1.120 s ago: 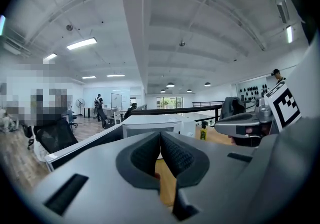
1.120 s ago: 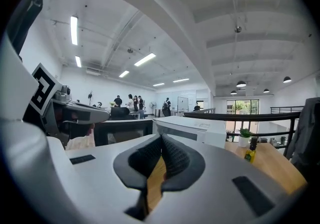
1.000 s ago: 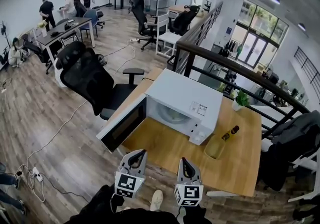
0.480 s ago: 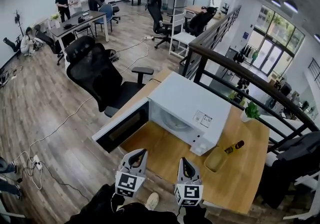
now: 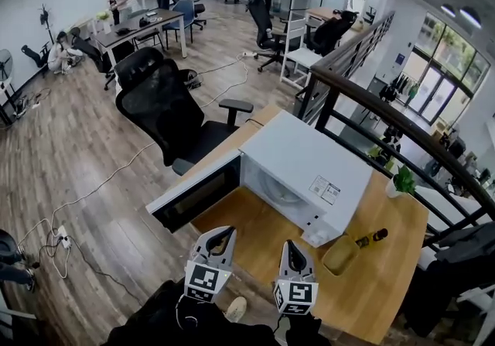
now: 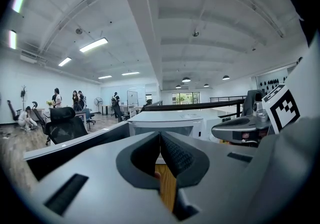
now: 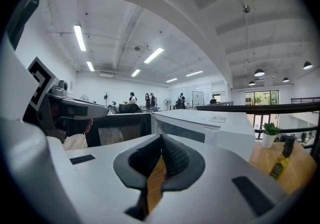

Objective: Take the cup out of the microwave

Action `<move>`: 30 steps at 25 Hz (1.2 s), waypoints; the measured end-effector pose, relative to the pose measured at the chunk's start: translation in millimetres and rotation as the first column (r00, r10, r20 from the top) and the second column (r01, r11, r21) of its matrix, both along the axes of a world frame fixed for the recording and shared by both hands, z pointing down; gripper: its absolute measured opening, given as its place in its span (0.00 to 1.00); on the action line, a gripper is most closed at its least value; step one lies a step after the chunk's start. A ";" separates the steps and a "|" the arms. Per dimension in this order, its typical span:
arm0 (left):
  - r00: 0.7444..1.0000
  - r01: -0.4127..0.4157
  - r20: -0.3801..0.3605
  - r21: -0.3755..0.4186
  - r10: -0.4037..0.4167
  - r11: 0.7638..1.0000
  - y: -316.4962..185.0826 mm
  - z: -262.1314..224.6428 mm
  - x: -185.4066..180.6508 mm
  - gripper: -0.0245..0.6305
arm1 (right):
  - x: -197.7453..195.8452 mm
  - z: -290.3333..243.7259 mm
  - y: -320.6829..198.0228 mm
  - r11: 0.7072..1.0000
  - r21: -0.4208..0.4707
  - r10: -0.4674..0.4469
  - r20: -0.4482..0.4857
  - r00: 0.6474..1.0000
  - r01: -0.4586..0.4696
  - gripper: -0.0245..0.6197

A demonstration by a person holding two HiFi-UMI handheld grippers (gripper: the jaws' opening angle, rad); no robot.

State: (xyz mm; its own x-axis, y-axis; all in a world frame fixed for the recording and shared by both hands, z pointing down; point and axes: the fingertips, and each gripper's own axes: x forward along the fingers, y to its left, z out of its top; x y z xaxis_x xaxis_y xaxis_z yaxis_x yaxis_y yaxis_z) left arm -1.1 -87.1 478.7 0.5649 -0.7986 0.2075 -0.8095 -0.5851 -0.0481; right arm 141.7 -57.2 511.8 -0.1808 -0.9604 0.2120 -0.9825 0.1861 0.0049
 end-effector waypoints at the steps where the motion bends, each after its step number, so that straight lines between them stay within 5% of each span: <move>1: 1.000 0.003 -0.001 0.000 -0.003 1.000 -2.4 -0.3 -0.7 0.07 | -0.9 1.8 -2.9 1.000 -0.005 -0.003 0.000 1.000 0.003 0.06; 12: 0.999 -0.034 0.005 -0.029 0.035 0.999 -65.0 24.2 -4.9 0.07 | -5.8 29.5 -58.9 0.998 -0.046 0.036 -0.005 0.999 -0.037 0.06; 30: 0.975 -0.220 0.010 -0.124 0.223 0.968 -185.8 80.8 26.4 0.07 | 7.8 80.5 -166.3 0.973 -0.094 0.217 0.041 0.975 -0.213 0.06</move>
State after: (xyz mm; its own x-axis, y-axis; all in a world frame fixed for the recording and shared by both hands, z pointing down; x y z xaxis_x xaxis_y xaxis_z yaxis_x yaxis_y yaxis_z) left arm 25.3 -272.9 559.5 0.7188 -0.6219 0.3106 -0.6585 -0.7524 0.0173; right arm 149.5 -223.5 592.3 0.0150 -0.9556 0.2942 -0.9981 -0.0320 -0.0528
